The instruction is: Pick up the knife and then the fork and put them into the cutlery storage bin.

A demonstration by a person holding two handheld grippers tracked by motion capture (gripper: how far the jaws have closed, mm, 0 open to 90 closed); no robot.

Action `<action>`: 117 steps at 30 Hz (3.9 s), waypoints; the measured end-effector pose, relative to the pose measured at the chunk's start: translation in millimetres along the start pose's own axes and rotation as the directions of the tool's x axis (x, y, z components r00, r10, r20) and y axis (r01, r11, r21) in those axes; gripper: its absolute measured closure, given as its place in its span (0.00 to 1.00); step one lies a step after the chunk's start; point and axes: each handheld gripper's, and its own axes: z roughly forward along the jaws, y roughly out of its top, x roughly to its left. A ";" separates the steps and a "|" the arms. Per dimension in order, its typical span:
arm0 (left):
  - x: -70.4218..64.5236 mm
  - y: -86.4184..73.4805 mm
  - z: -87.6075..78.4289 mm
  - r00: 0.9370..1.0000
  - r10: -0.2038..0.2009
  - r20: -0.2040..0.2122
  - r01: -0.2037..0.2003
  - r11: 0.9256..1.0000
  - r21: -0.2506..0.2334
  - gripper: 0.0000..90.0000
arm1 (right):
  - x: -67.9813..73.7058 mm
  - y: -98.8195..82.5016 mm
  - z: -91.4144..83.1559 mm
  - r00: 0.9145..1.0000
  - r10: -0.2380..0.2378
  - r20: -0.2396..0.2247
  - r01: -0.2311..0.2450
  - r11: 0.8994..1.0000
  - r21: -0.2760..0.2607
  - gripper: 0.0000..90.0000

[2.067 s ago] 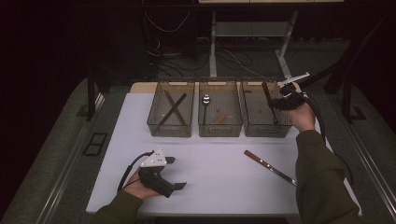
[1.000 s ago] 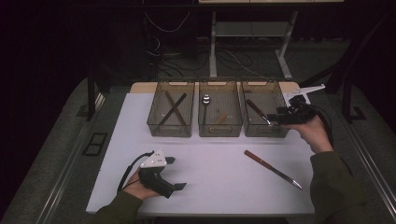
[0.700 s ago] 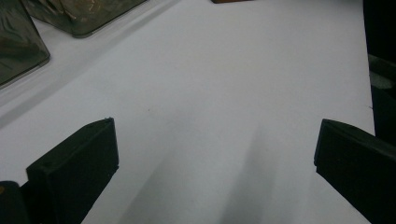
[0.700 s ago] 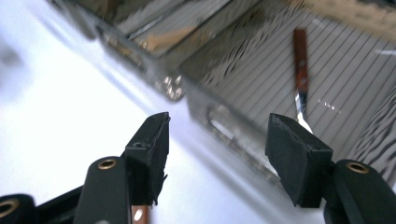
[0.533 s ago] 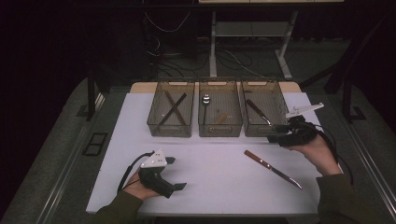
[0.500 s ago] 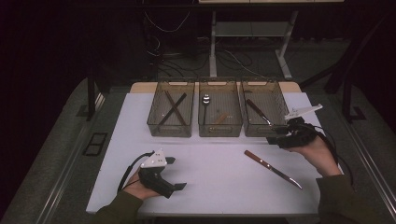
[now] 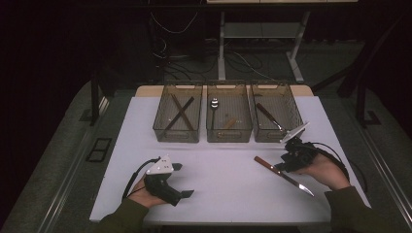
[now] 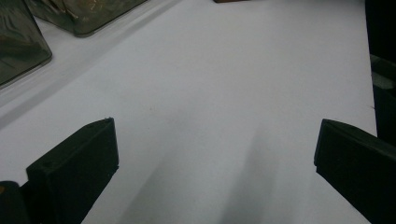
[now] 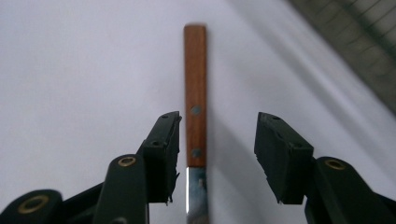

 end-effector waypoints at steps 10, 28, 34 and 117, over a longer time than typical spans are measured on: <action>0.0 0.0 0.0 1.000 0.000 0.001 0.000 1.000 0.000 0.00 | 8.1 8.3 17.7 0.998 -0.070 0.008 0.068 0.988 0.141 0.69; -0.1 -0.1 0.5 1.000 -0.001 0.006 0.001 1.000 0.002 0.00 | 19.6 20.0 29.0 0.989 -0.143 0.030 0.130 0.955 0.267 0.85; -0.2 0.0 0.4 1.000 0.000 0.006 0.000 1.000 0.002 0.00 | 19.2 19.7 28.6 0.991 -0.133 0.027 0.121 0.958 0.262 0.86; -0.1 0.4 -0.2 1.000 -0.008 0.008 0.008 1.000 -0.016 0.00 | -98.6 101.0 -108.6 0.975 0.177 0.137 -0.105 0.901 -0.421 0.86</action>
